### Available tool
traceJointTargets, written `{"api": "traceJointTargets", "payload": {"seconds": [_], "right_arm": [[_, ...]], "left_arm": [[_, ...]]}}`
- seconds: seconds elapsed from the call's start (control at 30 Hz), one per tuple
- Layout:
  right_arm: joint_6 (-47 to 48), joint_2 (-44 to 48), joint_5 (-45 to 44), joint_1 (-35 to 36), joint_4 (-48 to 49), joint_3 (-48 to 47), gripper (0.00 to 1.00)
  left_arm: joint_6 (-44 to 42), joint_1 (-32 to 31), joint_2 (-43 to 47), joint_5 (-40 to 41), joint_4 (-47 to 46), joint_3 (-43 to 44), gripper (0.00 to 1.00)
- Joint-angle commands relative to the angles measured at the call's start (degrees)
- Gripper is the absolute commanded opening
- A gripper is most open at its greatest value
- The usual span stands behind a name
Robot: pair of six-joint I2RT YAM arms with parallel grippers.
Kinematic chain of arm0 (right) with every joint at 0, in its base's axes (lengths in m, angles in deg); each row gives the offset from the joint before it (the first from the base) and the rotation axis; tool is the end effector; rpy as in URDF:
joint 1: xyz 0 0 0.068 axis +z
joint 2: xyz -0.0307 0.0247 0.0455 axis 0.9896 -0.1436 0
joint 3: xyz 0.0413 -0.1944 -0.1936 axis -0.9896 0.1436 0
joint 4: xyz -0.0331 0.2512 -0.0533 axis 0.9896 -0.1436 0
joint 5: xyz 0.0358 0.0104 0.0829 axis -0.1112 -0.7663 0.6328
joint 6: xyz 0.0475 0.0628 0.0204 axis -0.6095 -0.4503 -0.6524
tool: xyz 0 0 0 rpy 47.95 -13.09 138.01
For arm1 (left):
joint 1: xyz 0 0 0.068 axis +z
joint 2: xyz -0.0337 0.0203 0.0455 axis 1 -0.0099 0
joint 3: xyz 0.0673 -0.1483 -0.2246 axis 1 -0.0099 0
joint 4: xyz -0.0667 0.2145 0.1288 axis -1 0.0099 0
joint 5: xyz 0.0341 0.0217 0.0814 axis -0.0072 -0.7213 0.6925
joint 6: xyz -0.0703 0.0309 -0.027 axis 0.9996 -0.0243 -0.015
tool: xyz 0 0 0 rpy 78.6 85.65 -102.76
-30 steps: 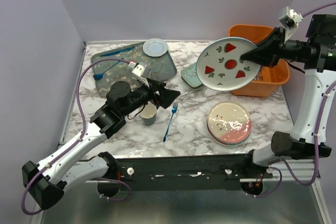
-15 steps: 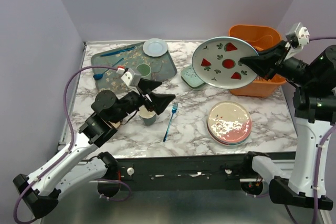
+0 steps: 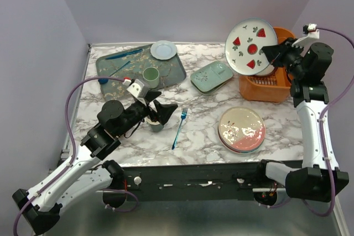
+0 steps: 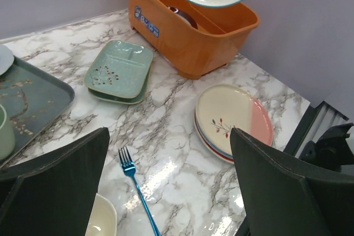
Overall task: Place the mixed dishes into the plastic bin
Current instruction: Place the plate in the plastic bin.
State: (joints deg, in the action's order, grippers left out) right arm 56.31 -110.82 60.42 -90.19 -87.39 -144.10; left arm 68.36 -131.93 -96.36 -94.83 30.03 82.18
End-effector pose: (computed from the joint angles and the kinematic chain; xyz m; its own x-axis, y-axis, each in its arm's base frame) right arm 0.2764 -0.0077 0.4378 -0.1561 0.2949 -0.9427 -0.2977 0.8959 0.3296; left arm 0.1396 -0.1379 0.3625 -0.2067 -0.2260 -0.9519 0.7205 0.6231 -0.3044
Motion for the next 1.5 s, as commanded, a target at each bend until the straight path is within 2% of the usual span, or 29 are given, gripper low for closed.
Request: {"api": "traceJointTargets", "payload": {"seconds": [0.0,0.2,0.3,0.6,1.23,1.47], "right_arm": [[-11.2,-2.22,-17.69,0.1,12.96,0.24,0.0],[-17.64,-8.89,-31.84,0.1,15.51,1.13,0.0],[-20.09,-12.4,-35.91,-0.25,15.78,1.04,0.0],[-27.38,-21.64,-35.75,-3.68,16.83,-1.33,0.0],[-29.59,-41.15,-33.64,-5.35,12.53,-12.5,0.01],[-29.68,-45.02,-30.74,-5.53,12.09,-14.61,0.14]], "left_arm": [[-5.44,-0.21,1.1,2.59,4.16,-0.47,0.99],[-7.04,-0.21,0.83,2.59,4.34,-1.35,0.99],[-7.65,-0.21,0.75,2.07,5.4,-0.82,0.99],[-8.44,-0.21,1.63,2.68,6.54,-1.08,0.99],[-9.23,-0.21,-1.01,3.3,7.16,-1.26,0.99],[-9.32,-0.21,-1.36,3.47,7.51,-1.17,0.99]]}}
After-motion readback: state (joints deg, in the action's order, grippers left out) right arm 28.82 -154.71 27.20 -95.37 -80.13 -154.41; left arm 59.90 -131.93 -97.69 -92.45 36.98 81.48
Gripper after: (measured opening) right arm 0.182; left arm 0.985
